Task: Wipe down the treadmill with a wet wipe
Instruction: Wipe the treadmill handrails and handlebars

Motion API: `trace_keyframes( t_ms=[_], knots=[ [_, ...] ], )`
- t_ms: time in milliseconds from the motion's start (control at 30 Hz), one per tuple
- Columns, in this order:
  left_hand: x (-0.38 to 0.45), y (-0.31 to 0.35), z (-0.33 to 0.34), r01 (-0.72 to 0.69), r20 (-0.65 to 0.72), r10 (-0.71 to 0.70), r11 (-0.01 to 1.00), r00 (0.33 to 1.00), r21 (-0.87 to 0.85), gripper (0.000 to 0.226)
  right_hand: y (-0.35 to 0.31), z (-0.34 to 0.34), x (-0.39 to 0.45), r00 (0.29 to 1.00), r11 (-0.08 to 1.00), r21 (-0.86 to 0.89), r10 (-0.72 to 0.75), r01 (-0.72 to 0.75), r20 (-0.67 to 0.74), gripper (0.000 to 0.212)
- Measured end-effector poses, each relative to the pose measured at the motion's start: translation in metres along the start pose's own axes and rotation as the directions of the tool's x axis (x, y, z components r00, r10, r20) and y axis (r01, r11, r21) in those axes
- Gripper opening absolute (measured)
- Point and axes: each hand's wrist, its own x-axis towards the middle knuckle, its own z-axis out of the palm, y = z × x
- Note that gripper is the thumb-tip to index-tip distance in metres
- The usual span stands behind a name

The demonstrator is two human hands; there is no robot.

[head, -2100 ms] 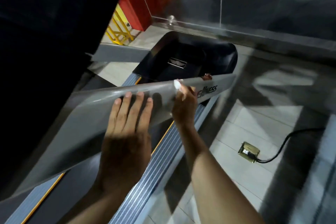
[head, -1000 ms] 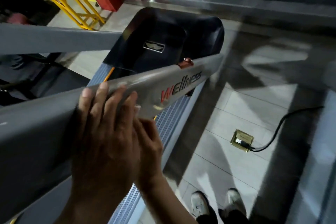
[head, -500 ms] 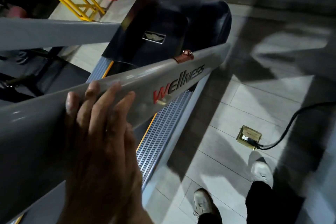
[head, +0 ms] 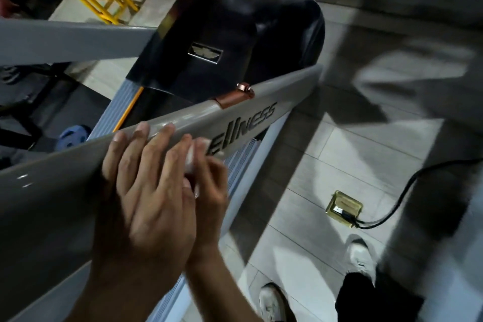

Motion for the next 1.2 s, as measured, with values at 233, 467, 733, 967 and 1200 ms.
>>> trace_keyframes(
  t_ms=[233, 467, 733, 967, 1200],
  knots=[
    [0.027, 0.020, 0.015, 0.056, 0.113, -0.055, 0.998, 0.992, -0.003, 0.054, 0.081, -0.005, 0.083, 0.949, 0.957, 0.011, 0.290, -0.291, -0.126, 0.050],
    [0.041, 0.037, 0.031, 0.163, 0.020, -0.163, 0.987, 0.986, 0.006, 0.046, 0.038, -0.008, 0.039, 0.995, 0.994, -0.060, -0.084, 0.087, 0.047, 0.054],
    [0.043, 0.034, 0.034, 0.145, 0.057, -0.150, 0.987, 0.987, 0.074, 0.052, 0.100, -0.011, 0.144, 0.900, 0.911, 0.050, 0.411, -0.409, -0.145, 0.039],
    [0.060, 0.046, 0.029, 0.217, 0.112, -0.229, 0.970, 0.967, 0.110, 0.049, 0.070, -0.023, 0.116, 0.984, 0.984, -0.071, 0.166, -0.162, 0.062, 0.038],
    [0.067, 0.046, 0.031, 0.217, 0.126, -0.231, 0.969, 0.965, 0.116, 0.050, 0.092, -0.051, 0.205, 0.925, 0.925, -0.127, 0.370, -0.357, 0.088, 0.037]
  ],
)
